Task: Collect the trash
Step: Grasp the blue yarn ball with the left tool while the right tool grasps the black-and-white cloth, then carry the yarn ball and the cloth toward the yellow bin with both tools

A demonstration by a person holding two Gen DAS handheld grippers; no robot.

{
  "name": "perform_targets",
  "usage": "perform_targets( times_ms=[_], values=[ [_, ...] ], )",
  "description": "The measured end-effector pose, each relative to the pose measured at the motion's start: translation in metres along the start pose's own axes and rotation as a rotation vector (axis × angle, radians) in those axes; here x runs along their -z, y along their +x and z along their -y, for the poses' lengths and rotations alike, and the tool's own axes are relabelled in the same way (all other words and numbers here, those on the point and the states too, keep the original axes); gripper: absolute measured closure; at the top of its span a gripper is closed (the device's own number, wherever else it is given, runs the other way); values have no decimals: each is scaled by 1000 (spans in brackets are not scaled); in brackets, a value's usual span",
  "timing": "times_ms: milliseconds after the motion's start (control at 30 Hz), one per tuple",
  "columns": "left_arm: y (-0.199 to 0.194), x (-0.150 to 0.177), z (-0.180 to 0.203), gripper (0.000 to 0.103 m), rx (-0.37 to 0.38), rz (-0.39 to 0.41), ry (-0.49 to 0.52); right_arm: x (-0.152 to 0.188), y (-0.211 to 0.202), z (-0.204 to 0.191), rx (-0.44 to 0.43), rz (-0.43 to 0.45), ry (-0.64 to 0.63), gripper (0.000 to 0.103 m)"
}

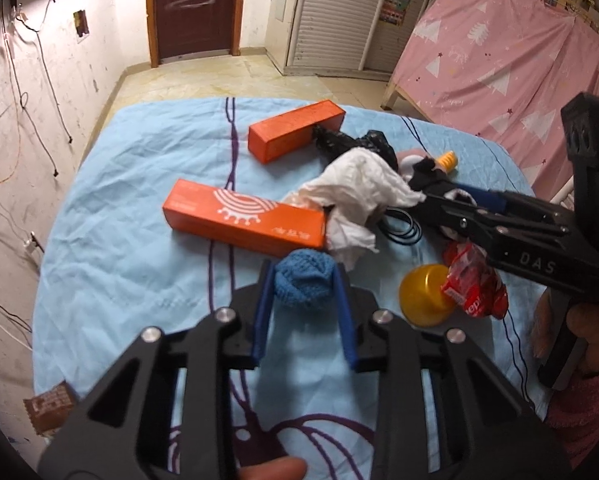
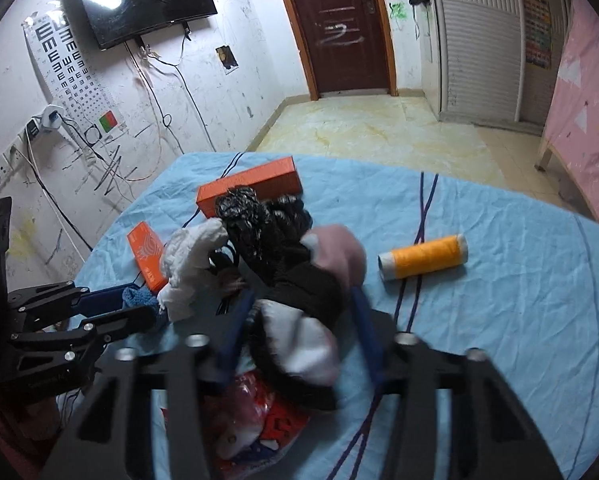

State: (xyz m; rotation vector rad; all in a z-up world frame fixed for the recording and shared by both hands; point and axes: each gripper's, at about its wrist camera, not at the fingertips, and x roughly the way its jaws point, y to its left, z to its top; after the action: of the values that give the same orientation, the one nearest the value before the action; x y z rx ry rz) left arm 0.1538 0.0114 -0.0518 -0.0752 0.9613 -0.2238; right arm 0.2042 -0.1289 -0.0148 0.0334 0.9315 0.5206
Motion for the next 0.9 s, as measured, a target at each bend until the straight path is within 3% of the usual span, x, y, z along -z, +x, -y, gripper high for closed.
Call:
perform_targets(
  times_ms=[500,900],
  values=[
    [-48,-2,9,77,1,101,18,-4,-58,4,-40,166,19,70],
    [-74,-8,62,77,33,163,95,15,-117,38,-8,291,80,70]
  ],
)
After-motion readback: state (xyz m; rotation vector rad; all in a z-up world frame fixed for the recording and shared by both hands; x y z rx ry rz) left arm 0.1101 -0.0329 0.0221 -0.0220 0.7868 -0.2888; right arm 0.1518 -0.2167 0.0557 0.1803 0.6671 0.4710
